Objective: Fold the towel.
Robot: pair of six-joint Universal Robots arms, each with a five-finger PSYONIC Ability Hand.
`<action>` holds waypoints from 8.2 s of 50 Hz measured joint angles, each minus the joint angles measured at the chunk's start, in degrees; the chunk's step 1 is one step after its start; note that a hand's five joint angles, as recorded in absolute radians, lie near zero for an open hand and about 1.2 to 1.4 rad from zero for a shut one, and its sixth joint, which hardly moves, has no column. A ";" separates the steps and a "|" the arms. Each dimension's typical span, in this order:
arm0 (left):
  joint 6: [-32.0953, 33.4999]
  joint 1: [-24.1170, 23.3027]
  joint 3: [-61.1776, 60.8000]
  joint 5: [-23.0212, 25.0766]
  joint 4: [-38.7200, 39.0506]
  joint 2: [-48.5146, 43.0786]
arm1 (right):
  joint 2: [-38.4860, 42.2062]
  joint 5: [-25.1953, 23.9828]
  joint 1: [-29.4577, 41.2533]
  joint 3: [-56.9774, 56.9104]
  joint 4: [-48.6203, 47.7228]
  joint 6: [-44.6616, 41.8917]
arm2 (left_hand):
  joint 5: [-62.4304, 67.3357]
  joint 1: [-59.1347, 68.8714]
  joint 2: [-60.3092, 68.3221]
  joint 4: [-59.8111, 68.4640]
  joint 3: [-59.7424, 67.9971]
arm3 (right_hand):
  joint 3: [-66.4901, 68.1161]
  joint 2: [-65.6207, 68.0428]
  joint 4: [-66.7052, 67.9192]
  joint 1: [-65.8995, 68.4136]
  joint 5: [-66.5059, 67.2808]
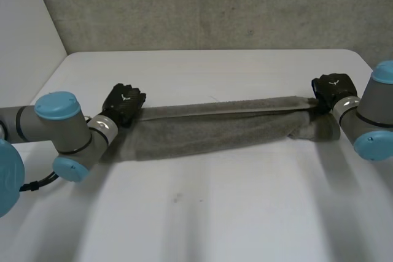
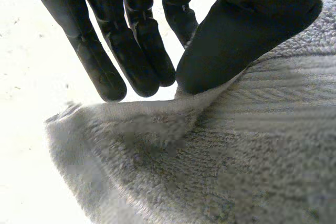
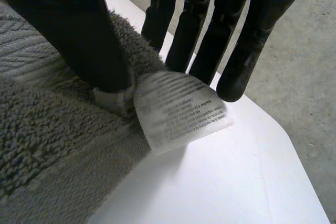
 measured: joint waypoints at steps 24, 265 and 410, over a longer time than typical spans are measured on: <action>-1.23 -0.56 -12.85 -0.90 10.12 22.11 | -22.42 2.50 0.08 6.82 -7.35 5.04 | -57.60 -57.21 -59.92 -59.76 -59.87 | -46.22 -43.46 -45.76 -35.45 -36.62; -39.26 -22.86 -7.61 -21.83 -11.28 14.81 | -15.83 -19.37 11.10 15.49 6.18 6.03 | -57.73 -57.62 -60.04 -59.89 -59.89 | -46.21 -43.78 -45.94 -35.69 -37.69; -28.96 -11.33 -11.81 -24.05 -35.84 64.02 | -59.50 3.40 10.86 21.33 19.15 18.35 | -57.73 -57.63 -60.36 -60.14 -60.14 | -46.21 -43.78 -45.94 -35.69 -37.69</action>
